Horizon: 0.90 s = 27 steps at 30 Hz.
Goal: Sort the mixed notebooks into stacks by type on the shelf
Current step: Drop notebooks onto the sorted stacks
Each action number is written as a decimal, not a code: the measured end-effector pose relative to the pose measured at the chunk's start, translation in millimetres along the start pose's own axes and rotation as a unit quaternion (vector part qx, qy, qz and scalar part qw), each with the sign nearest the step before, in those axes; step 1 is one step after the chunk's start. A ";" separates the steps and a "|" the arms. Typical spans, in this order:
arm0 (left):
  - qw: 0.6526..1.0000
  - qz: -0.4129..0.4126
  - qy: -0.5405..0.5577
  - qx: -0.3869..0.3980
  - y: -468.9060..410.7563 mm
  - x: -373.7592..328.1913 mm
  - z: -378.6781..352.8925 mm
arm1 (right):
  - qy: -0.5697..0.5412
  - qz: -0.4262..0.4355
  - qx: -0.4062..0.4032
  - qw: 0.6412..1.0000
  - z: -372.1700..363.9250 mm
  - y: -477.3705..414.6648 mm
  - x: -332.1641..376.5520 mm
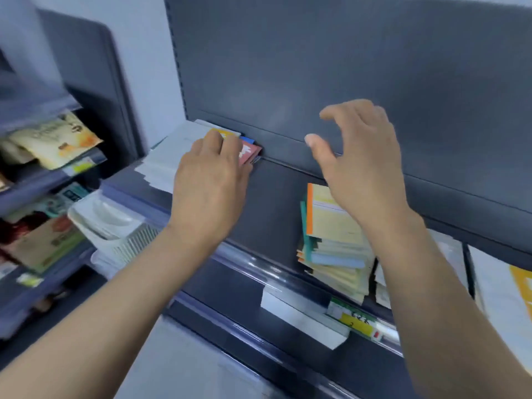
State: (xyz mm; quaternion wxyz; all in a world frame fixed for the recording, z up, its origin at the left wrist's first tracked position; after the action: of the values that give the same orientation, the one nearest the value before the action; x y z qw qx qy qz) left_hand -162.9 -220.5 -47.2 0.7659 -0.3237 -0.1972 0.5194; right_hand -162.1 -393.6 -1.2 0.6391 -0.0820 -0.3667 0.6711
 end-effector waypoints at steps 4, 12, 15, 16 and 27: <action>0.994 0.105 -0.015 0.021 25.4 59.8 13.8 | -0.040 0.050 0.029 0.998 -44.5 -12.4 49.7; 0.978 0.198 -0.005 0.072 21.0 144.4 -3.4 | -0.055 0.055 0.082 0.994 -114.7 -49.6 92.9; 0.967 0.215 0.019 0.136 -1.9 171.6 -34.4 | -0.053 0.035 0.081 0.995 -134.5 -75.3 98.8; 0.963 0.216 0.022 0.158 -10.6 180.4 -46.1 | -0.051 0.029 0.079 0.995 -141.2 -83.7 100.0; 0.908 0.227 0.041 0.351 -66.4 238.7 -136.4 | -0.006 -0.054 0.103 0.993 -205.3 -133.9 102.3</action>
State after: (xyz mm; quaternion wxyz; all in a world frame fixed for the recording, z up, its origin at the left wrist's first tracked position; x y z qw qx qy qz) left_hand 59.9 -56.4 -106.1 0.6989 -0.0911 0.1082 0.7011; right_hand 46.2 -231.6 -31.9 0.6770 0.0082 -0.3038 0.6703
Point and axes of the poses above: each hand's wrist, its own y-axis away from the middle knuckle, its own z-axis out of the back of the hand, x = y × z, the point moved 1 cm from there along -y, towards the middle knuckle, and after that the axes turned 11 degrees about -z, right-handed, at the moved point
